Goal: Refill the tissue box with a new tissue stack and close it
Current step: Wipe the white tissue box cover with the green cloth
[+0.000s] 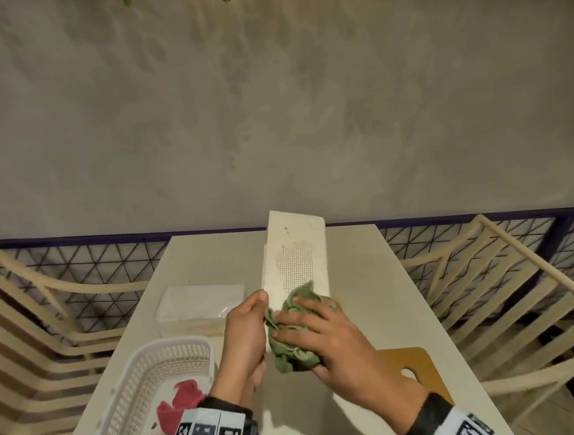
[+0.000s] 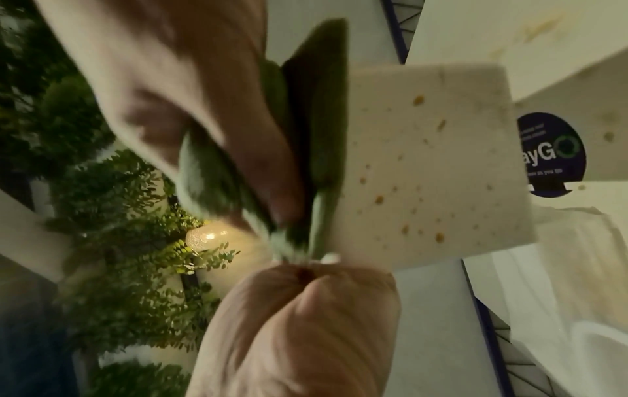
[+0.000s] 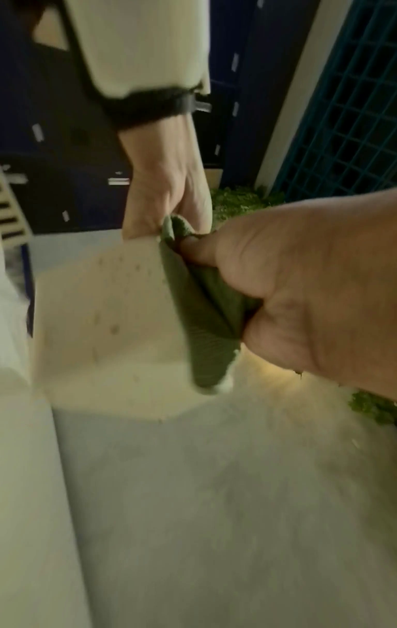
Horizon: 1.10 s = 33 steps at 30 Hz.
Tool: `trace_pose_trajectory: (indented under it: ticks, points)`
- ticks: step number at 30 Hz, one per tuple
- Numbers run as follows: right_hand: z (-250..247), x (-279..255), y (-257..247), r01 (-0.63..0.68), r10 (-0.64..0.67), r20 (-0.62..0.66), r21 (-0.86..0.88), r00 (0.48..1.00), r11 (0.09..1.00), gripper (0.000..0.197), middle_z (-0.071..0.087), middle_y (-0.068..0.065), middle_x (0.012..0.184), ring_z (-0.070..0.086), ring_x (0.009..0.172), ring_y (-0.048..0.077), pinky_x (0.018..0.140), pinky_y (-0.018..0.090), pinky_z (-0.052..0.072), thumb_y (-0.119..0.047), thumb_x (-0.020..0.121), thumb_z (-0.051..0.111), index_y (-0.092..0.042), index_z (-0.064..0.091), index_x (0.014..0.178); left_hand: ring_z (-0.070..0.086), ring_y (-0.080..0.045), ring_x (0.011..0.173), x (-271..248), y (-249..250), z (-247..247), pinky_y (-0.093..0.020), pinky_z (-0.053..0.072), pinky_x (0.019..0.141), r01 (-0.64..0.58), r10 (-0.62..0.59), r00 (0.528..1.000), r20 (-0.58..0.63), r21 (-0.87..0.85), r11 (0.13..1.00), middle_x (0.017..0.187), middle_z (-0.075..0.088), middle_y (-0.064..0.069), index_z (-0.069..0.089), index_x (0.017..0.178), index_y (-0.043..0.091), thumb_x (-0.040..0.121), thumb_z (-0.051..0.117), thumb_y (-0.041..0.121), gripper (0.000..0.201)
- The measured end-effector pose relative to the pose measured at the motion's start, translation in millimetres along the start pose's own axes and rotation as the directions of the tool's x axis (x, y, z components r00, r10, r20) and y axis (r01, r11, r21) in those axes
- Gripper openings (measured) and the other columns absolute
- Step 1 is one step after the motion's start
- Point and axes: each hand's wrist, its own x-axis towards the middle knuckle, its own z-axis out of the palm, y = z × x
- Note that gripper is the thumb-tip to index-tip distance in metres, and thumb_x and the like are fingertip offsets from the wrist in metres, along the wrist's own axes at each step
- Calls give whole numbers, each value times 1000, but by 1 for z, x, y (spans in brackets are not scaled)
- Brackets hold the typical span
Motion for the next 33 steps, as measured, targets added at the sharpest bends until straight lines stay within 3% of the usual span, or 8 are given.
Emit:
trace_pose_trajectory:
  ticks: [3, 8, 12, 15, 18, 20, 24, 33]
  points:
    - [-13, 11, 20, -121, 120, -119, -4, 986, 993, 40, 67, -4, 117, 44, 111, 15, 90, 45, 45, -14, 68, 56, -23, 67, 105, 58, -33, 116, 0, -8, 0, -52, 39, 106, -33, 34, 999, -22, 23, 999, 115, 67, -18, 67, 107, 5, 95, 49, 20, 27]
    - [-3, 7, 5, -35, 35, -2, 18, 999, 999, 54, 64, -4, 120, 40, 114, 15, 94, 35, 34, -5, 59, 58, -23, 65, 110, 63, -27, 90, 0, -8, -2, -44, 50, 90, -10, 10, 1000, -12, 14, 1000, 86, 71, -12, 70, 74, 14, 95, 44, 6, 34]
    - [-12, 20, 21, -219, 223, -136, 41, 965, 975, 41, 68, -1, 113, 51, 108, 22, 91, 46, 47, -8, 67, 56, -19, 69, 104, 63, -24, 105, -4, -3, 1, -42, 45, 101, -25, 25, 1000, -1, 40, 999, 107, 71, -11, 69, 98, 9, 97, 44, 13, 26]
    - [7, 16, 3, -95, 96, -16, 48, 995, 994, 55, 63, -3, 122, 47, 114, 23, 94, 43, 42, -1, 61, 61, -22, 64, 112, 67, -28, 91, 0, -1, 1, -40, 53, 83, 15, -14, 999, 32, -22, 1000, 96, 71, -17, 69, 91, 7, 96, 40, 5, 30]
    - [-5, 15, 20, -132, 137, -60, 73, 989, 989, 44, 65, -3, 120, 49, 112, 20, 95, 42, 43, -13, 70, 49, -21, 67, 108, 63, -31, 107, 1, -1, 0, -46, 46, 99, -16, 16, 1000, 21, -26, 1000, 108, 70, -18, 68, 103, 2, 98, 41, 13, 28]
    - [-7, 28, 14, -186, 191, -101, 57, 976, 981, 45, 67, -1, 115, 53, 107, 24, 91, 44, 47, -22, 69, 42, -19, 69, 105, 65, -29, 103, 1, 1, 1, -41, 50, 93, 1, 0, 1000, 21, -38, 999, 104, 71, -17, 68, 102, 3, 97, 42, 12, 28]
    - [2, 21, 6, -21, 20, 24, 51, 1000, 998, 46, 64, -3, 121, 48, 115, 23, 95, 46, 43, -11, 68, 50, -22, 65, 111, 62, -36, 110, 5, 4, -3, -49, 47, 98, 50, -46, 998, 35, -131, 990, 116, 65, -27, 64, 110, -1, 92, 46, 15, 30]
    - [-4, 31, 9, -20, 19, 10, 56, 1000, 998, 50, 64, -2, 120, 42, 116, 19, 94, 49, 41, -9, 65, 48, -21, 66, 110, 60, -39, 108, 9, 12, -4, -53, 44, 102, 38, -39, 999, -8, -145, 989, 115, 64, -28, 65, 102, 4, 94, 43, 13, 25]
